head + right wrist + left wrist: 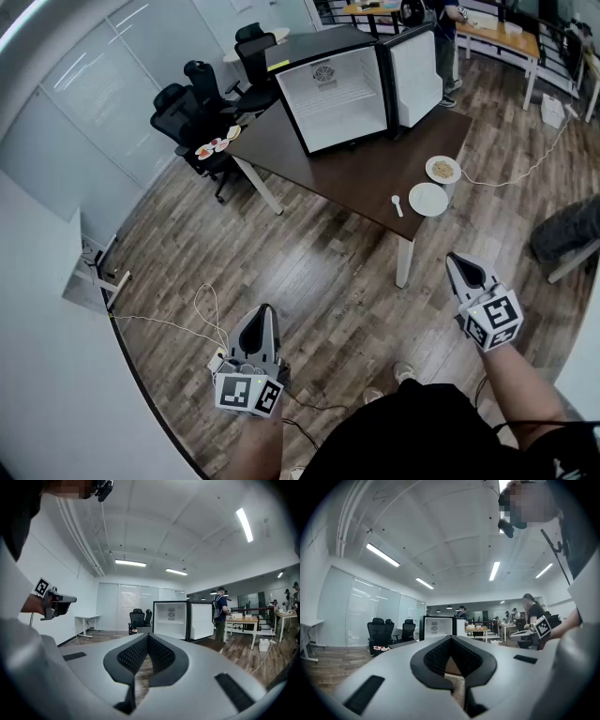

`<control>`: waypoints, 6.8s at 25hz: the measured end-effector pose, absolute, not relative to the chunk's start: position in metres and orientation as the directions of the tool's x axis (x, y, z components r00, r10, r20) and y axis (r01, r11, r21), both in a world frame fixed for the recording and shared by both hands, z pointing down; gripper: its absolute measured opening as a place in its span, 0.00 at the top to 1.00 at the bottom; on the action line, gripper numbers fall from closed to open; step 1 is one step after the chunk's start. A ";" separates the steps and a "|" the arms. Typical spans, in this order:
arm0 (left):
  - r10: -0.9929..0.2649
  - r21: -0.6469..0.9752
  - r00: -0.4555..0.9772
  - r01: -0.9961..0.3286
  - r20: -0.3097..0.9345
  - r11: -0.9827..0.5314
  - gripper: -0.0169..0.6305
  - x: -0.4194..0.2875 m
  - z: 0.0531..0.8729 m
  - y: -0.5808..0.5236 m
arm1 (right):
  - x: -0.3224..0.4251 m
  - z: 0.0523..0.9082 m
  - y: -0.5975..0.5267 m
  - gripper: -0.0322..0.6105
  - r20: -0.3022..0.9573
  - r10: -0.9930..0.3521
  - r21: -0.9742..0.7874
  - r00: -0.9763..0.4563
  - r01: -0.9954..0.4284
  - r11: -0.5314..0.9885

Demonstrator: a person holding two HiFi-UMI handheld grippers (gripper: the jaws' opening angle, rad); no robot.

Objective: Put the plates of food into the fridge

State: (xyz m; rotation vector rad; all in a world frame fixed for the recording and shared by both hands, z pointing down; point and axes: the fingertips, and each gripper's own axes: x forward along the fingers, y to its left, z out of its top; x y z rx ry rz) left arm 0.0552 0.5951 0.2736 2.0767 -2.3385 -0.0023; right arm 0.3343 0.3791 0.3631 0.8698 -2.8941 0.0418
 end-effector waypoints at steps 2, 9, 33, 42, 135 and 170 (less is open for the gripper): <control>-0.994 0.037 -0.108 -0.993 0.011 0.109 0.97 0.061 0.278 0.582 | 0.331 0.366 0.370 0.94 0.122 -0.548 0.036 -0.828 -0.548 0.836; -0.990 0.036 -0.132 -0.990 0.042 0.134 0.97 0.070 0.295 0.552 | 0.319 0.381 0.333 0.94 0.125 -0.527 0.040 -0.840 -0.527 0.849; -0.999 0.048 0.042 -0.998 0.029 -0.041 0.97 -0.055 0.311 0.363 | 0.233 0.456 0.218 0.94 0.270 -0.609 -0.007 -0.746 -0.634 0.773; -0.986 0.017 0.168 -0.986 0.015 -0.168 0.97 -0.145 0.310 0.307 | 0.175 0.498 0.181 0.94 0.363 -0.693 0.025 -0.623 -0.737 0.676; -0.989 0.042 0.119 -0.992 0.089 -0.116 0.97 -0.350 0.325 0.007 | -0.051 0.488 -0.139 0.86 0.385 -0.680 0.100 -0.624 -0.704 0.703; -0.988 0.037 -0.107 -0.993 0.116 0.112 0.97 -0.431 0.314 -0.021 | -0.282 0.416 -0.240 0.86 0.233 -0.492 0.096 -0.839 -0.484 0.870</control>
